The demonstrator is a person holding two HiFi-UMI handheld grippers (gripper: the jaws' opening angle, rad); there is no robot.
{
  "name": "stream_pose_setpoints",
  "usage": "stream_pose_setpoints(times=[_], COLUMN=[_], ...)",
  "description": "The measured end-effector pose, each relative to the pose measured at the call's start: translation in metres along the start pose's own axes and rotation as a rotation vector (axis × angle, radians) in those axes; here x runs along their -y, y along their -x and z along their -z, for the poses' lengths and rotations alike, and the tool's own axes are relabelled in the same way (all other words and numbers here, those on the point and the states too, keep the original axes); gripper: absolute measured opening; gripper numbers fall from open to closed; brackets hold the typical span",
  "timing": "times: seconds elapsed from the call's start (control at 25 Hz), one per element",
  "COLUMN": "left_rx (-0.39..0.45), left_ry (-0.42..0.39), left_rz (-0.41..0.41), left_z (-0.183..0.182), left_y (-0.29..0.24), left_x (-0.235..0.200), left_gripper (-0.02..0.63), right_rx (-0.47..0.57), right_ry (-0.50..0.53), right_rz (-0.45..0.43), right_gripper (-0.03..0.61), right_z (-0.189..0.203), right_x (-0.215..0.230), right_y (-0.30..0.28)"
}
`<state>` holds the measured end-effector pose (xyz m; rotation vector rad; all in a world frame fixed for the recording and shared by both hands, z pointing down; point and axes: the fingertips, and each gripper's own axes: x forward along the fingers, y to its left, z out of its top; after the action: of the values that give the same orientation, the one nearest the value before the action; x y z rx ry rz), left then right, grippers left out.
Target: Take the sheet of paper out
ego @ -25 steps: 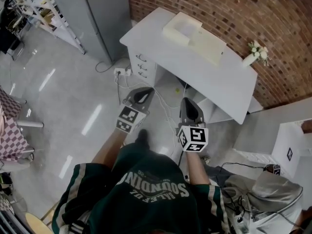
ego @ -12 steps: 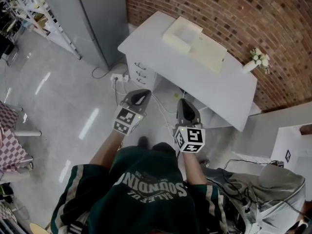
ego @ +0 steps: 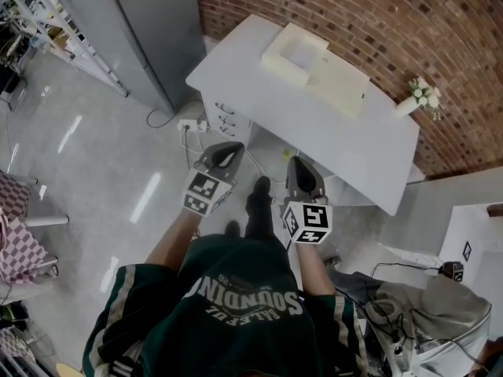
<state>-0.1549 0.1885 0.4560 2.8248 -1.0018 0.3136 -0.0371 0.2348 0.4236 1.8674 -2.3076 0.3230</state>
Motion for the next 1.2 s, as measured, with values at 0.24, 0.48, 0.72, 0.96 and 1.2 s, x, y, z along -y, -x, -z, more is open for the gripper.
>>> stream_pose_setpoints(times=[0.24, 0.48, 0.72, 0.96, 1.2], left_rx=[0.004, -0.012, -0.032, -0.04, -0.053], left_ry=[-0.006, 0.0, 0.018, 0.03, 0.054], left_rz=[-0.013, -0.029, -0.056, -0.074, -0.075], left_z=[-0.007, -0.021, -0.041, -0.054, -0.055], left_y=[-0.045, -0.106, -0.165, -0.218, -0.259], left_x=[-0.03, -0.062, -0.092, -0.112, -0.12], left_gripper=[0.011, 0.011, 0.011, 0.011, 0.011], right_rx=[0.011, 0.002, -0.013, -0.016, -0.056], right_ry=[-0.001, -0.008, -0.009, 0.01, 0.02], right_rz=[-0.009, -0.029, -0.06, -0.099, -0.107], right_gripper=[0.002, 0.0, 0.002, 0.0, 0.0], right_z=[-0.013, -0.03, -0.048, -0.063, -0.064], right_x=[0.028, 0.07, 0.112, 0.149, 0.183], right_y=[-0.049, -0.108, -0.165, -0.208, -0.237])
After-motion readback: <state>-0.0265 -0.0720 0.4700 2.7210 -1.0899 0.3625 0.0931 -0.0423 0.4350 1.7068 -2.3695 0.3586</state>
